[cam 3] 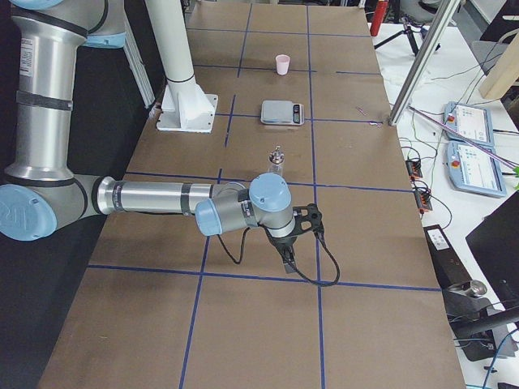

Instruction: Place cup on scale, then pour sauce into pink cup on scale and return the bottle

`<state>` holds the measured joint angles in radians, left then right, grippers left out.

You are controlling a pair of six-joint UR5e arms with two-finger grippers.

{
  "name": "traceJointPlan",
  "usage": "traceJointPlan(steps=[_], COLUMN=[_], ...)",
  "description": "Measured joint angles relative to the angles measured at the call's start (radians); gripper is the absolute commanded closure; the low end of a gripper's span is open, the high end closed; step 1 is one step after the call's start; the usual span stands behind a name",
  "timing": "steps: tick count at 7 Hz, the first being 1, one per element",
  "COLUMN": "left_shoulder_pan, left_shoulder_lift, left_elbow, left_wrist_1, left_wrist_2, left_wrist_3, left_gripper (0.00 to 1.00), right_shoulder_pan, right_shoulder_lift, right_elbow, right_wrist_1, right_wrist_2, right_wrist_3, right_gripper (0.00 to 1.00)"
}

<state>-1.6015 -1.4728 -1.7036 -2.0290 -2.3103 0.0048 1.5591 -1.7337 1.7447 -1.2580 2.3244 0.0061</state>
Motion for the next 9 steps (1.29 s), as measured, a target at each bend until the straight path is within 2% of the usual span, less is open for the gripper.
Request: traceJointPlan(steps=[3,5,7,9], left_shoulder_pan=[0.006,0.008,0.026,0.143], left_shoulder_lift=[-0.041,-0.102,-0.116,-0.133], left_elbow=[0.013,0.022,0.019,0.017], left_wrist_1=[-0.166,-0.229,-0.317,-0.451], left_wrist_2=[-0.164,-0.190,-0.215,-0.258], left_wrist_3=[-0.024,-0.039,-0.090,-0.223], left_gripper=[0.00,0.00,0.00,0.00], right_shoulder_pan=[-0.010,-0.011,-0.011,-0.011], right_shoulder_lift=[0.000,0.000,0.000,-0.001], right_elbow=[-0.003,0.000,0.002,0.002], right_wrist_1=[0.043,0.044,0.046,0.046], right_wrist_2=[0.028,0.036,0.061,0.077], right_wrist_3=[0.001,0.000,-0.001,-0.001], right_gripper=[0.00,0.00,0.00,0.00])
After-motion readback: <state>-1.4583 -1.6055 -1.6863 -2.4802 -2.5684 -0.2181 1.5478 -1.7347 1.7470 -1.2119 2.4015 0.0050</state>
